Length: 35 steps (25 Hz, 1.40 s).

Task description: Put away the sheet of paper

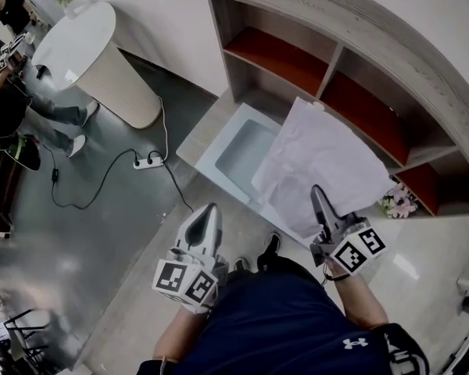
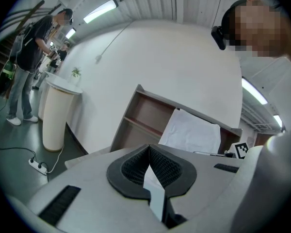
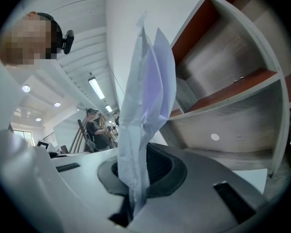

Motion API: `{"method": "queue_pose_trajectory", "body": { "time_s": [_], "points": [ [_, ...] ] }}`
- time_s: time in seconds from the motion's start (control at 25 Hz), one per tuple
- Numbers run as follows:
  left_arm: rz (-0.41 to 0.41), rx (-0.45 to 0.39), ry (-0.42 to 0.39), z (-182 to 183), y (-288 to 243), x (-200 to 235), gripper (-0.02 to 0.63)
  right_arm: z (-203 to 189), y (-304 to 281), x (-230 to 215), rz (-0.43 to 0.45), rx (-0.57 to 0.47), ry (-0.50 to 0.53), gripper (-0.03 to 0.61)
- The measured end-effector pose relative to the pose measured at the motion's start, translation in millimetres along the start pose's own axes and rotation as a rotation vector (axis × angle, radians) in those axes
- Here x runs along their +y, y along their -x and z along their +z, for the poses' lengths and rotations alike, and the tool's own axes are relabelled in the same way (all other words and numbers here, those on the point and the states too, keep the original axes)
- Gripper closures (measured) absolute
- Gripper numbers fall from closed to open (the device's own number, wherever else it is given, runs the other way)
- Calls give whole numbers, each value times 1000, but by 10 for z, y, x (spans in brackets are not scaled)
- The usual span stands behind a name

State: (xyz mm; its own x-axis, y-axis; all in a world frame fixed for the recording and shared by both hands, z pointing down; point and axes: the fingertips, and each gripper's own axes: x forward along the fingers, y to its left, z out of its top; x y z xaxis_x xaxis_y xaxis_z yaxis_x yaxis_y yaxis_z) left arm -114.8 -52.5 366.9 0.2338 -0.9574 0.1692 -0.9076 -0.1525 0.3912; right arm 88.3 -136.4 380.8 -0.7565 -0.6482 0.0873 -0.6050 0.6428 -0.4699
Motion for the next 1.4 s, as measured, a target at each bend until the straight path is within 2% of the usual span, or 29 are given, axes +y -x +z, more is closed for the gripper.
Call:
{"method": "queue_pose_trajectory", "body": {
  "time_s": [0.4,0.72,1.16,1.4],
  "points": [
    [46,-23,-20,36,-49,-74,598,34,-151,-113,57,21,11,563],
    [78,-14,-5,90,-64,117,598,-113,-324,-142,50,61,9,562],
    [-35,8,-24,368,-376,457,598,-240,-646,-110,-53,56,14,562],
    [-90,38,-29,458,-538,650,598,-397,-793,-173,-109,67,-60,563]
  ]
}}
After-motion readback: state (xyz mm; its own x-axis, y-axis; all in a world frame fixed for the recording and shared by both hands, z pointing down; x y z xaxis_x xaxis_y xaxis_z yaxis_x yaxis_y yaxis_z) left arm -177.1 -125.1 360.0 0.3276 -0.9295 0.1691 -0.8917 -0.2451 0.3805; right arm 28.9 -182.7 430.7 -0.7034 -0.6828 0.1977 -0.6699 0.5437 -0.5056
